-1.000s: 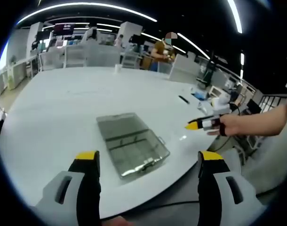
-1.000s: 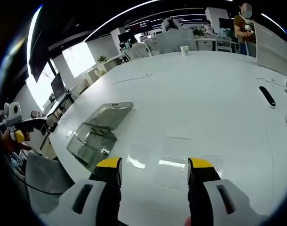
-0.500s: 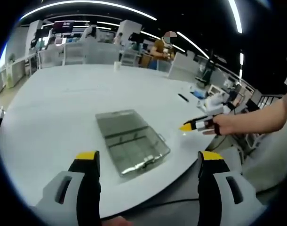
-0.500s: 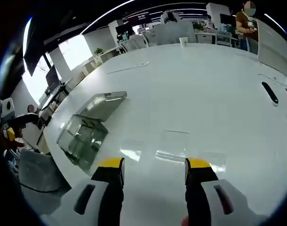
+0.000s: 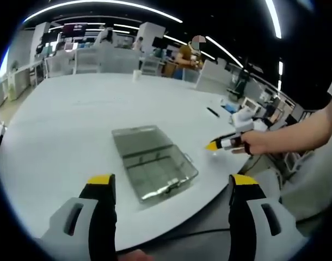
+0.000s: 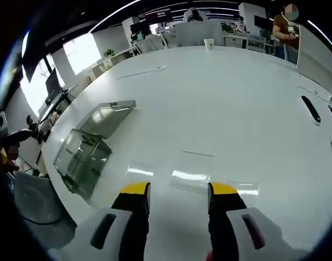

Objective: Insert the divider into the dual guide fixture by aligning both edges with the guide slots and pushing it downward to the bottom, including one-sided entry, uneven engagement, binding, and posture correction.

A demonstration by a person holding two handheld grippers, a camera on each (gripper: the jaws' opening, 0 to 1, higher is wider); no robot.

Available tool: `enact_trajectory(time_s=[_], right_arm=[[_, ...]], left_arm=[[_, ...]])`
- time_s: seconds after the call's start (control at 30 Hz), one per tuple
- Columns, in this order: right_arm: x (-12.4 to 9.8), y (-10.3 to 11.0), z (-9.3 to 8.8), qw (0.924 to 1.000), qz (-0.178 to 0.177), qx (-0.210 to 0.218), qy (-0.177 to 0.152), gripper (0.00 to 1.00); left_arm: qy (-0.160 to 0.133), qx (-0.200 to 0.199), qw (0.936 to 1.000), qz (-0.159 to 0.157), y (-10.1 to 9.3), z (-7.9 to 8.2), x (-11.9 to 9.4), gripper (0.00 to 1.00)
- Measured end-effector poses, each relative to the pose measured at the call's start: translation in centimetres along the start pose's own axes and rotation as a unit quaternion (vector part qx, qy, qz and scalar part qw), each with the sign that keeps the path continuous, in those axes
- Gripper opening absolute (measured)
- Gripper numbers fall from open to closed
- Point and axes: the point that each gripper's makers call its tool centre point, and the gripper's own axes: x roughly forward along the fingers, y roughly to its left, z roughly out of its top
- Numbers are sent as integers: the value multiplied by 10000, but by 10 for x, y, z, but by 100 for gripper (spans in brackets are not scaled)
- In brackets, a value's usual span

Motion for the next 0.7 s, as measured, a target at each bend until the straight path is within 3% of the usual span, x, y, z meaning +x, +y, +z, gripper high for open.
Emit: enact_trajectory(time_s=[0.7], right_arm=[[11,-8,-10,9993,-274,100,250,36]], left_arm=[[26,-20,10000,56,1,-4,1,83]])
